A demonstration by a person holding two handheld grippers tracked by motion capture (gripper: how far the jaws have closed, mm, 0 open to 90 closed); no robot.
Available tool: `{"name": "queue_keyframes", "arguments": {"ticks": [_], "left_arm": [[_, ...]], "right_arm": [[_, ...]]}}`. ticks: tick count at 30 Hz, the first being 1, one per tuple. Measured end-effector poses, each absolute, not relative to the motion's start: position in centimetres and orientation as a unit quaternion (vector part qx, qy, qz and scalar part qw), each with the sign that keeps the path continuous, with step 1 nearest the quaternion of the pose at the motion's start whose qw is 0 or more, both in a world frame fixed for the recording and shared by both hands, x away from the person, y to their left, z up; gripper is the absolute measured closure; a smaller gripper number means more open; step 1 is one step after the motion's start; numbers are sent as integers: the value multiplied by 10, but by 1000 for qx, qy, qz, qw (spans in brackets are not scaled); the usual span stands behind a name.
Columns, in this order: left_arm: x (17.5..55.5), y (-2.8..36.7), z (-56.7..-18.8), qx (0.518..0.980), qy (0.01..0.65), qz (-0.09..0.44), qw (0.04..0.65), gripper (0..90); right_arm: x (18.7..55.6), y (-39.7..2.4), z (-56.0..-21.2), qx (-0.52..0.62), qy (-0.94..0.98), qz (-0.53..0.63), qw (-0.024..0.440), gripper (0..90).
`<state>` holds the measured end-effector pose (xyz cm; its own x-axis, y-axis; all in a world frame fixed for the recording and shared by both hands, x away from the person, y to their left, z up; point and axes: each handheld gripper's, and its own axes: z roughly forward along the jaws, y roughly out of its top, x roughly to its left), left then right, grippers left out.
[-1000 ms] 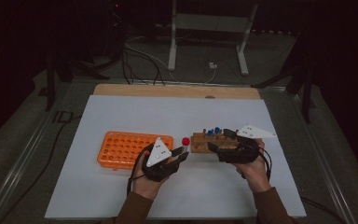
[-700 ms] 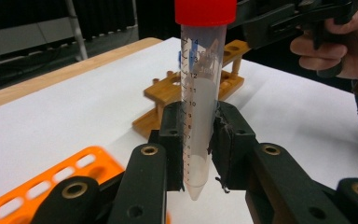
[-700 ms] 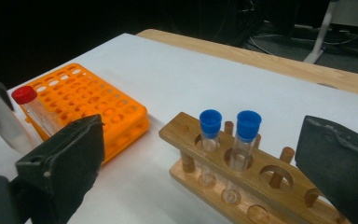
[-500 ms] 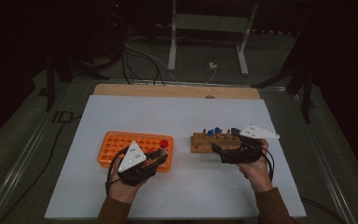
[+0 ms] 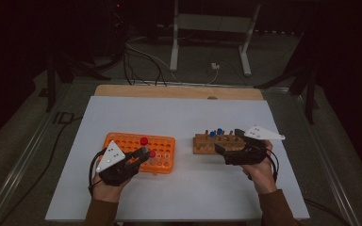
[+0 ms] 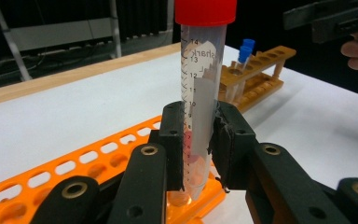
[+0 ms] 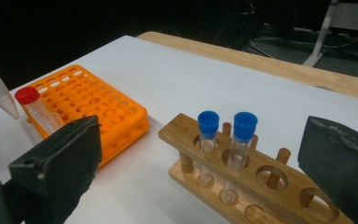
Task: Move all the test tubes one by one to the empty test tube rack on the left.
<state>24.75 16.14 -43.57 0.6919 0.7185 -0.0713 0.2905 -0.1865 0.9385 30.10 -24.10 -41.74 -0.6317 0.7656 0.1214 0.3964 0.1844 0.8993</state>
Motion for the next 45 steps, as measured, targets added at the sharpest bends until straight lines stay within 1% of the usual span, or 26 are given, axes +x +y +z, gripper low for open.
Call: {"name": "queue_keyframes", "arguments": {"ticks": [2, 7, 17, 27, 39, 45], "left_arm": [[249, 164, -441, 744, 341, 206, 537, 751], [259, 165, -456, 747, 357, 207, 521, 751], [267, 161, -473, 772, 371, 202, 474, 751], [268, 154, -482, 802, 366, 195, 430, 752], [269, 150, -487, 817, 362, 190, 407, 753], [269, 151, -487, 816, 363, 187, 409, 750]], "right_arm": [[301, -241, -417, 388, 748, 507, 182, 0], [301, -239, -417, 385, 750, 507, 181, 0], [301, -239, -418, 382, 752, 507, 180, 0], [301, -239, -418, 381, 753, 506, 178, 0], [304, -242, -420, 385, 752, 504, 177, 0], [306, -244, -423, 389, 754, 499, 174, 0]]}}
